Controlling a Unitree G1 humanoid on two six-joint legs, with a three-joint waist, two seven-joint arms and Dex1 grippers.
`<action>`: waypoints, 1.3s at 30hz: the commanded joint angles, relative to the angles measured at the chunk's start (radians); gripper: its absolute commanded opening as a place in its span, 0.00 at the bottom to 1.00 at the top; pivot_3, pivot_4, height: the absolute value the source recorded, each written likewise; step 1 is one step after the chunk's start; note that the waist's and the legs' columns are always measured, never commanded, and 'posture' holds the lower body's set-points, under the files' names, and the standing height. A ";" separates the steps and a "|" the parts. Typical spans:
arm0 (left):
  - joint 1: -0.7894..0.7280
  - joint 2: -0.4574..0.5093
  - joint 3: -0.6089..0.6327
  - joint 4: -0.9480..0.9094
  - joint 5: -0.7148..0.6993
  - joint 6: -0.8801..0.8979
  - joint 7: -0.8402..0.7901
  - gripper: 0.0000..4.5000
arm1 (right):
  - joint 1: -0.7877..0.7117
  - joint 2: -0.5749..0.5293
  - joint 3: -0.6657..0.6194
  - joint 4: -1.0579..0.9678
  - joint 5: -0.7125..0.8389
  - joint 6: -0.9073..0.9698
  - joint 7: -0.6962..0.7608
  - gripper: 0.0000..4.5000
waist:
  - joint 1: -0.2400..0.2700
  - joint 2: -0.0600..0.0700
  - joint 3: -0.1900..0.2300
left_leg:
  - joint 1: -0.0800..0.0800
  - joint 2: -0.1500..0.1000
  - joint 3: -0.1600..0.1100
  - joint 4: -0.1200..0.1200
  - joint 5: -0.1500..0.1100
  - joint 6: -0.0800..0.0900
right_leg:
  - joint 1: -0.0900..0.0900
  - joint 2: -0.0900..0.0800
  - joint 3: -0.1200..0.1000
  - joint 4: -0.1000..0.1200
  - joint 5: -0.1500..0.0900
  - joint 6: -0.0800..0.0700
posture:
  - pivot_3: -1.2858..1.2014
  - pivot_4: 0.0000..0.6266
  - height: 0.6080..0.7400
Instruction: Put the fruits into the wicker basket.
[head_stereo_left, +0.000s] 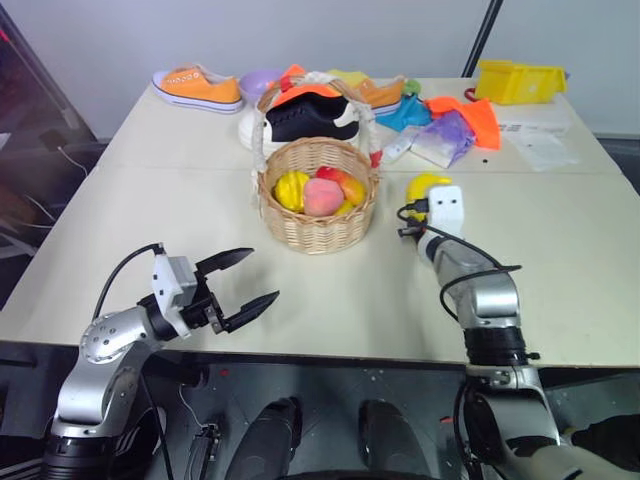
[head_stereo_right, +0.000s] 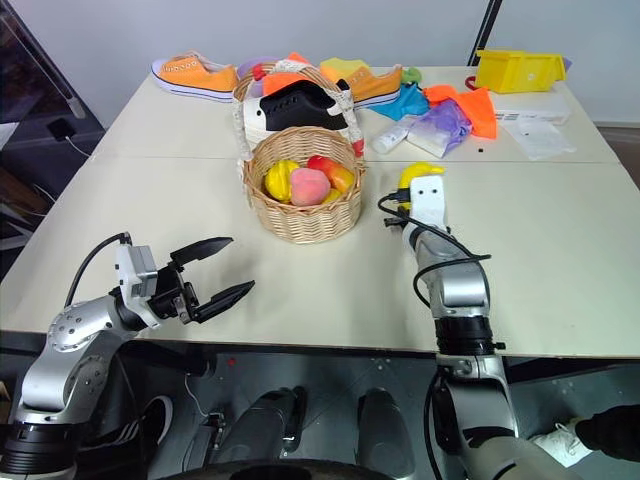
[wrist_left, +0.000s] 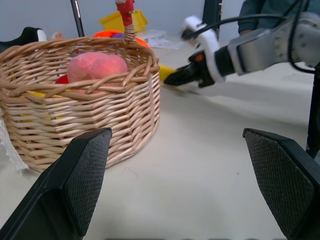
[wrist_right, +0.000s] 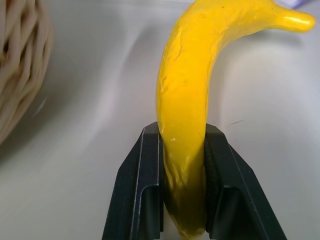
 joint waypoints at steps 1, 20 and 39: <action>-0.002 0.000 0.012 -0.018 -0.009 -0.020 -0.003 1.00 | 0.085 -0.027 -0.057 -0.175 0.049 -0.055 0.052 0.08 | -0.002 0.000 0.000 | 0.000 0.000 0.000 0.000 0.000 0.000 | 0.000 0.000 0.000 0.000 0.000 0.000 | 0.52 0.24 1.00; -0.083 -0.003 0.026 0.115 0.012 -0.082 -0.035 1.00 | 0.276 -0.437 0.043 -0.630 0.463 -0.096 0.701 0.08 | 0.001 0.000 0.001 | 0.000 0.004 0.001 0.002 -0.001 0.000 | 0.004 -0.001 -0.002 -0.007 -0.001 -0.003 | 0.52 0.24 1.00; 0.003 -0.032 0.034 0.027 0.022 -0.091 0.056 1.00 | -0.321 -0.161 0.332 -0.011 0.171 -0.153 0.625 0.08 | -0.002 -0.001 0.001 | -0.002 0.001 0.000 0.001 -0.002 0.003 | 0.002 -0.001 -0.002 -0.009 0.002 0.002 | 0.52 0.24 1.00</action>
